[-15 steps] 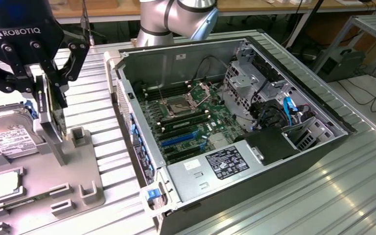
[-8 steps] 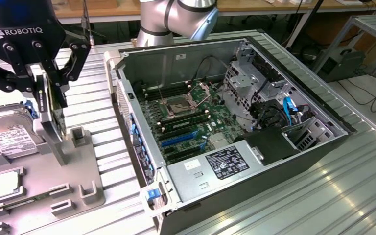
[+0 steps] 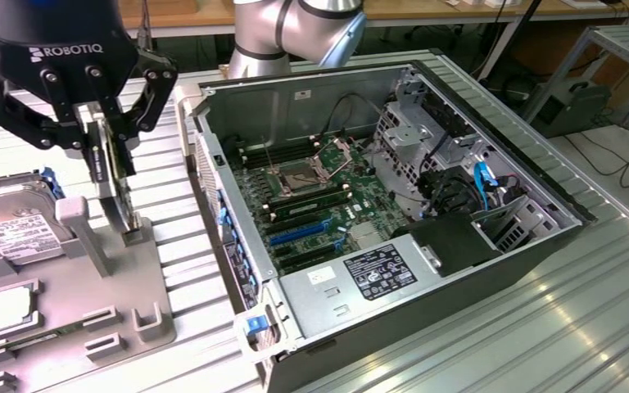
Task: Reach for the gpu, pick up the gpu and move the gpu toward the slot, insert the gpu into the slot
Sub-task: 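Pick up the gpu and move the gpu toward the slot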
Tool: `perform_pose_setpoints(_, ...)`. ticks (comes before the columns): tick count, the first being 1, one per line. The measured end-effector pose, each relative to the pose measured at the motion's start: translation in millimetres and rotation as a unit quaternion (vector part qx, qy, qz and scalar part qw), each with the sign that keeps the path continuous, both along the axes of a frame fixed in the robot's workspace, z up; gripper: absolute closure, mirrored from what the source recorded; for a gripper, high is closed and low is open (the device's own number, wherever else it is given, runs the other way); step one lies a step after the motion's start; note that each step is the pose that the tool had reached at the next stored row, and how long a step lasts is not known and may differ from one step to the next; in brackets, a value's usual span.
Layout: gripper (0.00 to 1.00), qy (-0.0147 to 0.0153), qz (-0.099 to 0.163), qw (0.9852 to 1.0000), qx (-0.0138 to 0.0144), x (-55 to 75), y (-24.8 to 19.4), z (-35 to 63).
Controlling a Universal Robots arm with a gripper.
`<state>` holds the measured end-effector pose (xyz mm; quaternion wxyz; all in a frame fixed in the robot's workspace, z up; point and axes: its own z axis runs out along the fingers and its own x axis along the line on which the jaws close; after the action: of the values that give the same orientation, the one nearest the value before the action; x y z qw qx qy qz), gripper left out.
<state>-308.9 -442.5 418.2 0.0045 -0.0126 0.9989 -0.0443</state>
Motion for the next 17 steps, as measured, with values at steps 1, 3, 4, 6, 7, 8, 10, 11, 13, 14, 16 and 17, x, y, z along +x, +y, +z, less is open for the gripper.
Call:
perform_pose_setpoints(1,0.71,0.0,0.0,1.0,0.0,4.1,0.0,0.0)
perform_pose_setpoints(3,0.71,0.0,0.0,1.0,0.0,7.6,0.0,0.0)
perform_pose_setpoints(4,0.71,0.0,0.0,1.0,0.0,8.7,0.0,0.0)
perform_pose_setpoints(6,0.71,0.0,0.0,1.0,0.0,10.9,0.0,0.0)
perform_pose_setpoints(7,0.71,0.0,0.0,1.0,0.0,12.1,0.0,0.0)
perform_pose_setpoints(8,0.71,0.0,0.0,1.0,0.0,13.7,0.0,0.0)
perform_pose_setpoints(10,0.71,0.0,0.0,1.0,0.0,16.8,0.0,0.0)
perform_pose_setpoints(11,0.71,0.0,0.0,1.0,0.0,18.1,0.0,0.0)
perform_pose_setpoints(13,0.71,0.0,0.0,1.0,0.0,20.2,0.0,0.0)
perform_pose_setpoints(14,0.71,0.0,0.0,1.0,0.0,21.8,0.0,0.0)
perform_pose_setpoints(16,0.71,0.0001,0.0,1.0,0.0,24.3,0.0,0.1)
perform_pose_setpoints(17,0.71,0.0,0.0,1.0,0.0,25.6,0.0,0.0)
